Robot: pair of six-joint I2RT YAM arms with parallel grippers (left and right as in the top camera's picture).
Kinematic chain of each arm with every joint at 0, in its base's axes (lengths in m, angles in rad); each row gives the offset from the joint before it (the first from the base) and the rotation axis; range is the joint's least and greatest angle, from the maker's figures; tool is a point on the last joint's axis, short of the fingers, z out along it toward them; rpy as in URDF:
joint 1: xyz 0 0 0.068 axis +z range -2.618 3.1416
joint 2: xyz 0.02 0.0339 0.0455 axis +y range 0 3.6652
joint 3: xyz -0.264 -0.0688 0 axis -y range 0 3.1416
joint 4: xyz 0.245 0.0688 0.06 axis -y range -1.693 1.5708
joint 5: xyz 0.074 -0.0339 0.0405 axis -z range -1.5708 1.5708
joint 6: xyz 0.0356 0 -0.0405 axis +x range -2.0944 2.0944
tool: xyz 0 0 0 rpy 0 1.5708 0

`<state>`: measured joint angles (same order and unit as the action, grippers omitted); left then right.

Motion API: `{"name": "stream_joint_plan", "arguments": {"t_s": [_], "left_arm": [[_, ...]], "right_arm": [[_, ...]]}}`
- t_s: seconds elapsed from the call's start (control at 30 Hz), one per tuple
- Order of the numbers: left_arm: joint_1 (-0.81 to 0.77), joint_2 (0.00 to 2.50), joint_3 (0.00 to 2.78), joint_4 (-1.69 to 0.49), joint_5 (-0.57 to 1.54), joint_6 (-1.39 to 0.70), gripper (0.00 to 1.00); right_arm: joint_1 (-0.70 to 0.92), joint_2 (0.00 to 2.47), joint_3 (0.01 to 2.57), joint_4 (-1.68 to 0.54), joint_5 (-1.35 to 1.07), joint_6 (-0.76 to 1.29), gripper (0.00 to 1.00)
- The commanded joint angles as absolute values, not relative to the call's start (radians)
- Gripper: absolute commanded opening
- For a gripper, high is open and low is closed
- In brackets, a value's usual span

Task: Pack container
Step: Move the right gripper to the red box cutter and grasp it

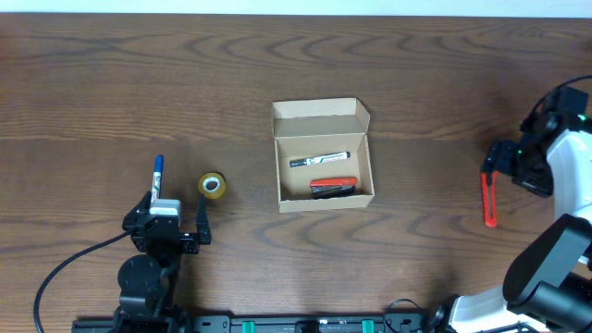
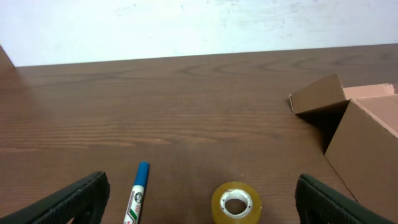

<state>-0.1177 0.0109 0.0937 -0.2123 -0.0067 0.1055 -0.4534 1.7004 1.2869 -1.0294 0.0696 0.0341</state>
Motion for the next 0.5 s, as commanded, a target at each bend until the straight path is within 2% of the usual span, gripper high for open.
{"name": "stream_joint_plan", "arguments": {"t_s": [0.0, 0.47], "left_arm": [[-0.112, 0.004, 0.066, -0.223, -0.007, 0.109, 0.95], [-0.112, 0.004, 0.066, -0.223, -0.007, 0.109, 0.95]], "right_arm": [[-0.482, 1.724, 1.272, -1.022, 0.047, -0.017, 0.87], [-0.474, 1.903, 1.247, -0.963, 0.012, -0.034, 0.86]]}}
